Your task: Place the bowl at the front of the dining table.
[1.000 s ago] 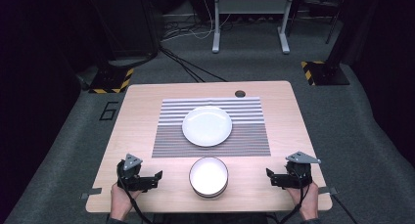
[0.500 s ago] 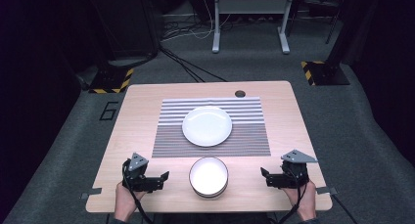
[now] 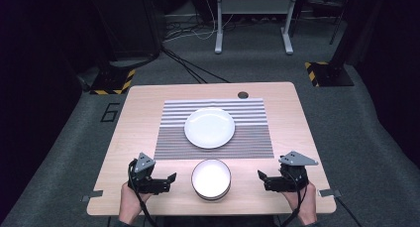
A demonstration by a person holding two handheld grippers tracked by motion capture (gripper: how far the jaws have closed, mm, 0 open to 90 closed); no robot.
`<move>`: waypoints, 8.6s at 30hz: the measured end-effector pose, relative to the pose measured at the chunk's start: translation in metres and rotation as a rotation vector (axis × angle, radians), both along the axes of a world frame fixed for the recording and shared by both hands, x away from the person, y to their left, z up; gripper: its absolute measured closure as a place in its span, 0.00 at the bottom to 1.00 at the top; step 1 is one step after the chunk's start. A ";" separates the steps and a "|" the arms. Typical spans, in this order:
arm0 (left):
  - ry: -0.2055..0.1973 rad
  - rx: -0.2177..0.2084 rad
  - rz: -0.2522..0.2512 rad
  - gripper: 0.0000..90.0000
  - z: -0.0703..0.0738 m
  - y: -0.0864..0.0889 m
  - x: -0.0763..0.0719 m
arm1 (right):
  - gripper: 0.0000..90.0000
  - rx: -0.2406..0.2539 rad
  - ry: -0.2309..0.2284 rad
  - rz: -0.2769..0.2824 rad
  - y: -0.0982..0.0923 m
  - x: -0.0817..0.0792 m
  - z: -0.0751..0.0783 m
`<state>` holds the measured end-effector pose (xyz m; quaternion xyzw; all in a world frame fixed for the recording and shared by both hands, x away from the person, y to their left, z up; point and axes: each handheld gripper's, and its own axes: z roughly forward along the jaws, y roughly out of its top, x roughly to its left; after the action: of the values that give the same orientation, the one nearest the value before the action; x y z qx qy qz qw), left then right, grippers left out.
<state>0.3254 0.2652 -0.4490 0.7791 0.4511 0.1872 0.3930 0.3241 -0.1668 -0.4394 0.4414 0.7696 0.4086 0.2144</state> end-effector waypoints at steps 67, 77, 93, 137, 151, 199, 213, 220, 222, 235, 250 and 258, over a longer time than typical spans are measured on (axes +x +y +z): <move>0.005 -0.005 -0.205 0.19 -0.007 -0.082 -0.002 | 0.34 -0.054 0.106 0.212 0.120 0.010 -0.016; 0.005 -0.001 -0.208 0.47 -0.014 -0.086 -0.004 | 0.47 -0.035 0.112 0.198 0.123 0.007 -0.020; -0.084 0.109 -0.164 0.70 -0.005 -0.097 -0.008 | 0.71 -0.144 0.051 0.152 0.131 0.002 -0.010; -0.256 0.079 -0.155 0.89 0.027 -0.096 -0.015 | 0.91 -0.149 -0.280 0.129 0.133 -0.018 0.028; -0.294 0.068 -0.143 0.90 0.035 -0.094 -0.013 | 0.91 -0.149 -0.311 0.125 0.135 -0.016 0.035; -0.350 0.080 -0.121 0.90 0.058 -0.094 0.016 | 0.91 -0.138 -0.365 0.117 0.136 0.016 0.050; -0.382 0.095 -0.130 0.90 0.065 -0.096 0.031 | 0.92 -0.144 -0.386 0.110 0.136 0.030 0.056; -0.404 0.099 -0.126 0.91 0.069 -0.097 0.039 | 0.92 -0.146 -0.412 0.106 0.135 0.040 0.060; -0.406 0.092 -0.123 0.91 0.070 -0.097 0.043 | 0.92 -0.146 -0.411 0.106 0.136 0.042 0.061; -0.380 0.071 -0.117 0.91 0.068 -0.095 0.069 | 0.92 -0.167 -0.397 0.093 0.139 0.065 0.061; -0.360 0.047 -0.100 0.92 0.060 -0.095 0.098 | 0.92 -0.164 -0.373 0.080 0.140 0.096 0.052; -0.335 0.042 -0.098 0.92 0.053 -0.096 0.113 | 0.92 -0.174 -0.353 0.074 0.139 0.109 0.047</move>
<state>0.4380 0.1688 -0.3956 0.7661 0.3366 0.3043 0.4552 0.4329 -0.0276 -0.3926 0.3142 0.7682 0.4192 0.3681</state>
